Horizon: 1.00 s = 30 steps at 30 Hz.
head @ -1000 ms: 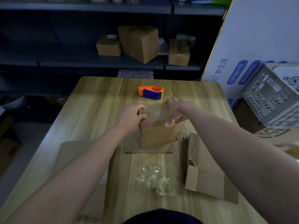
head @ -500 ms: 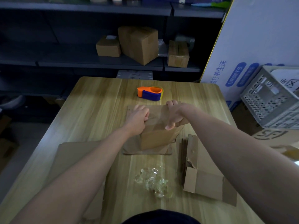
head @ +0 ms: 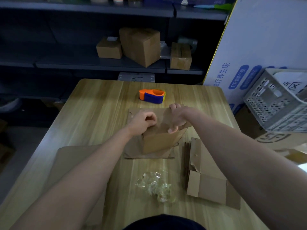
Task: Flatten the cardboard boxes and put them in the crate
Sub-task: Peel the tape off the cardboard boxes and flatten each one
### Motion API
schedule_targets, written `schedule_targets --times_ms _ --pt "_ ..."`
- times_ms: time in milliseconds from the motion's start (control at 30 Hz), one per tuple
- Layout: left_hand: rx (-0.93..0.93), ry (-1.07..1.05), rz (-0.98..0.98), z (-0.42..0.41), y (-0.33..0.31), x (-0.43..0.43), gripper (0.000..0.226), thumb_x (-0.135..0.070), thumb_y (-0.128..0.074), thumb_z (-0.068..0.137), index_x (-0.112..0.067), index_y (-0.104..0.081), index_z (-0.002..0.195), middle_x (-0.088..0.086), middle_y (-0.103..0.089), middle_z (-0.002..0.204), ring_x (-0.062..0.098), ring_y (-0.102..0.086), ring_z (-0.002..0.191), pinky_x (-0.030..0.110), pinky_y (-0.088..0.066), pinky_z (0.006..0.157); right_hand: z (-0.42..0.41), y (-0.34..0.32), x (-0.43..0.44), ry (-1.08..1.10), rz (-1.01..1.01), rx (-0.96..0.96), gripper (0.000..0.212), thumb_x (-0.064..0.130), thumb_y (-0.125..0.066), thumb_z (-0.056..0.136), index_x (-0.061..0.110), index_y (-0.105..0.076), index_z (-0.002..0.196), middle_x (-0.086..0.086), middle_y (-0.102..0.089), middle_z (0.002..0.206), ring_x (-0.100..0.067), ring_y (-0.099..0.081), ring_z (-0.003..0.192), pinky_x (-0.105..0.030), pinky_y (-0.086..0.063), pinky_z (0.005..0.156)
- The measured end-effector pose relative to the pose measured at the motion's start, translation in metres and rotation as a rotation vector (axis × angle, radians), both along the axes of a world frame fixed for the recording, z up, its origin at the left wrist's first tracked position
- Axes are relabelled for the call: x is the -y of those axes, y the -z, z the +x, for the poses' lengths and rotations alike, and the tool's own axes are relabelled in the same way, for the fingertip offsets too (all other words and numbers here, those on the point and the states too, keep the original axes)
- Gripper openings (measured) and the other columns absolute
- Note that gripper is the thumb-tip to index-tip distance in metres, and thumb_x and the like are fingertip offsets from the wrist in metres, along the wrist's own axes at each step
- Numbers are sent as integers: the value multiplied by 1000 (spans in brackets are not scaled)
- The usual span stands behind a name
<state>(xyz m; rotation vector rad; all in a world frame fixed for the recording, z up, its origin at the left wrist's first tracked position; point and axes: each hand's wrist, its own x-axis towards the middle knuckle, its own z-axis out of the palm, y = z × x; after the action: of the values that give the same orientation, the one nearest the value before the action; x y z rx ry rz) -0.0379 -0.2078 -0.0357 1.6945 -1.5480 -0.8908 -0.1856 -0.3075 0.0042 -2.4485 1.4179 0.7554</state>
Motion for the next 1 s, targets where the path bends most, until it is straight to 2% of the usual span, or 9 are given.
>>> schedule_targets --times_ms 100,167,267,333,467,667,867,933,1000 --pt "-542 -122 -23 21 -11 -14 25 -5 -51 93 -20 -52 73 -5 -53 75 9 -46 73 25 -37 72 2 -1 2 21 11 8 120 49 -81 64 16 -5 150 -3 -18 154 -31 -25 139 -45 -30 107" --pt "-677 -232 30 33 -14 -17 23 -23 -56 92 -22 -47 70 -8 -55 70 9 -48 66 26 -39 68 6 -2 4 20 3 -2 120 49 -82 63 16 -6 150 -3 -18 155 -32 -22 140 -47 -25 111" --pt "-612 -437 163 42 -4 -21 34 -13 -67 85 -18 -39 67 4 -57 70 12 -56 57 27 -50 59 10 -2 5 22 3 -35 122 50 -81 64 16 -3 151 -5 -12 158 -38 -6 144 -57 -12 115" --pt "-652 -551 202 43 6 -24 32 8 -57 87 -12 -38 70 19 -58 82 23 -64 67 35 -58 65 11 -4 3 44 -6 -45 122 49 -80 65 17 -1 152 -3 -6 159 -41 7 143 -61 -4 113" --pt "-799 -650 100 34 6 -24 30 16 -46 89 -10 -39 75 22 -58 87 25 -67 68 32 -59 58 20 -11 -8 -38 -15 -51 129 47 -80 66 24 14 150 1 16 158 -38 19 141 -62 5 110" --pt "-882 -588 -17 18 -22 -12 24 9 -42 94 -10 -39 81 15 -62 74 25 -67 63 30 -57 55 49 -17 -38 -232 22 212 143 65 -79 52 36 26 144 -4 18 158 -34 15 144 -58 2 114" --pt "-1194 -807 -125 16 -49 3 29 6 -34 97 -12 -38 76 10 -52 68 16 -49 53 19 -46 40 39 -39 -28 -205 -74 539 124 52 -80 59 26 0 151 -6 -9 153 -35 -10 141 -51 -19 113" --pt "-1150 -928 -137 32 -51 7 23 1 -38 98 -14 -42 81 6 -48 72 13 -43 54 19 -43 41 28 -41 -21 -135 -10 678 123 48 -82 59 30 -1 150 -1 -3 154 -32 -10 142 -51 -23 113" --pt "-914 -907 -100 49 -48 3 6 -18 -51 96 -12 -49 99 2 -51 73 10 -44 53 23 -44 46 14 -36 -14 -41 36 789 122 44 -84 59 34 -2 149 3 1 153 -31 -14 141 -49 -26 112"
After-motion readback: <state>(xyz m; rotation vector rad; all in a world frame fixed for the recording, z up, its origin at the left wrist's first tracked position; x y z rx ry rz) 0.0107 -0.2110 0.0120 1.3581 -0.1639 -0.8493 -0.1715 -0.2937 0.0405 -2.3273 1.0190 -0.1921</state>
